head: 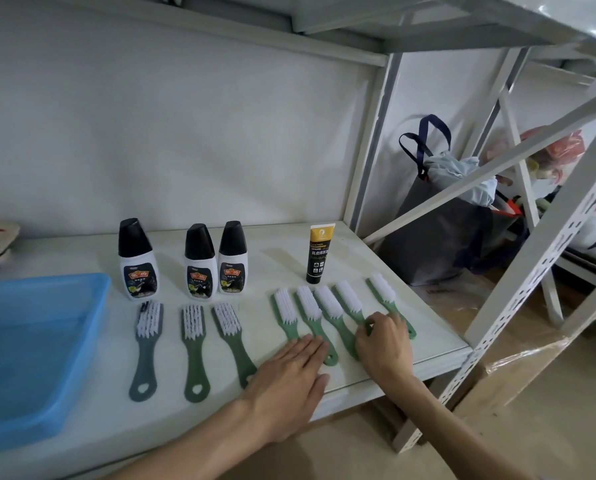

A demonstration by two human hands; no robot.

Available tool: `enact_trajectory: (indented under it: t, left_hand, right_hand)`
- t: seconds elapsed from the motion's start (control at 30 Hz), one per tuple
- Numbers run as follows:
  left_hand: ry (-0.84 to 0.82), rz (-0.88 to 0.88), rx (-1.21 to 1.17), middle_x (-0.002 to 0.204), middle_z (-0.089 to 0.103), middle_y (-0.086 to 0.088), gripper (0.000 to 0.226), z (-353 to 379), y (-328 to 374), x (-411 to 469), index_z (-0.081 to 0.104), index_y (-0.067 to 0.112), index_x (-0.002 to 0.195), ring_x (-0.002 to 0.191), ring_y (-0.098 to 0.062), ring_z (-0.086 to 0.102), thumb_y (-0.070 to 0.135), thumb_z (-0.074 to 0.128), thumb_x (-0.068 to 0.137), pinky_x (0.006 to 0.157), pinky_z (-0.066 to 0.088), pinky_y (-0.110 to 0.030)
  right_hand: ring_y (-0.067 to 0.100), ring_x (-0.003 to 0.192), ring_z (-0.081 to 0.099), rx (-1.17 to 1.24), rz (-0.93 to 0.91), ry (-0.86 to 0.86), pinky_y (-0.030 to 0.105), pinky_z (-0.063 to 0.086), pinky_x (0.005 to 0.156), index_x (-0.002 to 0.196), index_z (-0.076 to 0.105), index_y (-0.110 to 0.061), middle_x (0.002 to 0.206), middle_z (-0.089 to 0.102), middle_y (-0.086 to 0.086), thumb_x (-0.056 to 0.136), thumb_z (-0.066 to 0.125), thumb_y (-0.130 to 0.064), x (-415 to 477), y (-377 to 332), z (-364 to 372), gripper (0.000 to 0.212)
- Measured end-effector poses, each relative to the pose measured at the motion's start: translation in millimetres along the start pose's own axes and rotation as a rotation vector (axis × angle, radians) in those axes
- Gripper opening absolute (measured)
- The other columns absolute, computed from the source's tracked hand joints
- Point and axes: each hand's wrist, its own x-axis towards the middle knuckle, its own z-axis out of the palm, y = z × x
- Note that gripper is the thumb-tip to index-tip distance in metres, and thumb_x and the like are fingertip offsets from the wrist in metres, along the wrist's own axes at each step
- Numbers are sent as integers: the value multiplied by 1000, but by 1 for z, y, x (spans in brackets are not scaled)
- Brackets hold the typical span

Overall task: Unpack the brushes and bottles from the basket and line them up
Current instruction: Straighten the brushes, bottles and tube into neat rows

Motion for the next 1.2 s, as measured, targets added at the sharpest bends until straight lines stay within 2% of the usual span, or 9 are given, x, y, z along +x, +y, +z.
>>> enact_trajectory:
  t: [0.07,0.17,0.33,0.43,0.5,0.6,0.77,0.9,1.2]
  left_hand:
    - [4,-15,-13,165,5,0,61,1,-1,0,8,16,157,152,-11,1,44,11,102,118,-11,-23]
    - [-6,-25,-24,165,2,0,59,2,-2,0,5,16,157,151,-11,-2,42,15,105,119,-9,-24]
    - [-19,-49,-11,165,-2,0,61,0,0,0,1,16,157,151,-11,-5,43,15,104,118,-11,-24]
    - [-24,-62,4,165,-2,-1,61,-1,1,0,0,15,157,151,-12,-5,42,14,105,117,-12,-23]
    - [-36,-70,10,166,-2,-2,60,-1,2,1,1,15,157,151,-13,-6,42,14,105,117,-12,-24]
    - [-40,-75,1,166,-1,-2,59,-2,3,-2,3,15,157,152,-13,-6,41,15,105,116,-13,-24]
    - [-34,-73,-18,166,-2,-1,59,-2,4,-10,1,15,157,151,-13,-6,41,15,105,116,-14,-24]
    - [-27,-69,-26,166,1,-1,59,-2,2,-10,4,17,157,152,-13,-5,42,16,105,117,-13,-24]
    - [-52,-88,-2,166,0,-7,60,-7,1,-9,5,20,157,152,-19,-6,45,17,104,117,-12,-27]
  right_hand:
    - [27,92,55,22,12,-23,33,47,77,83,66,-6,102,62,13,89,53,-18,6,6,1,19]
    - [29,92,56,38,42,-16,35,49,77,80,66,-5,100,61,12,87,52,-18,12,5,-1,20]
    - [29,101,53,-22,50,-44,36,46,84,97,66,-6,110,57,11,90,50,-18,12,2,-6,22]
    - [27,112,49,-49,-71,11,37,44,95,119,61,-9,120,55,9,92,52,-20,0,-5,-6,31]
    - [25,115,51,-24,-168,-9,36,45,96,122,61,-10,121,57,7,92,54,-26,-9,-12,-2,34]
    - [26,108,53,-36,-167,-98,37,49,88,105,65,-9,111,58,6,93,52,-29,-17,-19,7,27]
    - [26,95,55,-3,-52,-55,39,51,81,87,64,-6,102,57,8,92,49,-20,-7,-22,9,21]
    - [27,94,54,-11,-41,-28,37,48,77,85,63,-5,101,56,9,92,49,-20,-8,-22,10,22]
    - [26,98,54,-16,-81,-65,37,48,83,91,64,-7,104,56,7,94,50,-23,-10,-18,8,22]
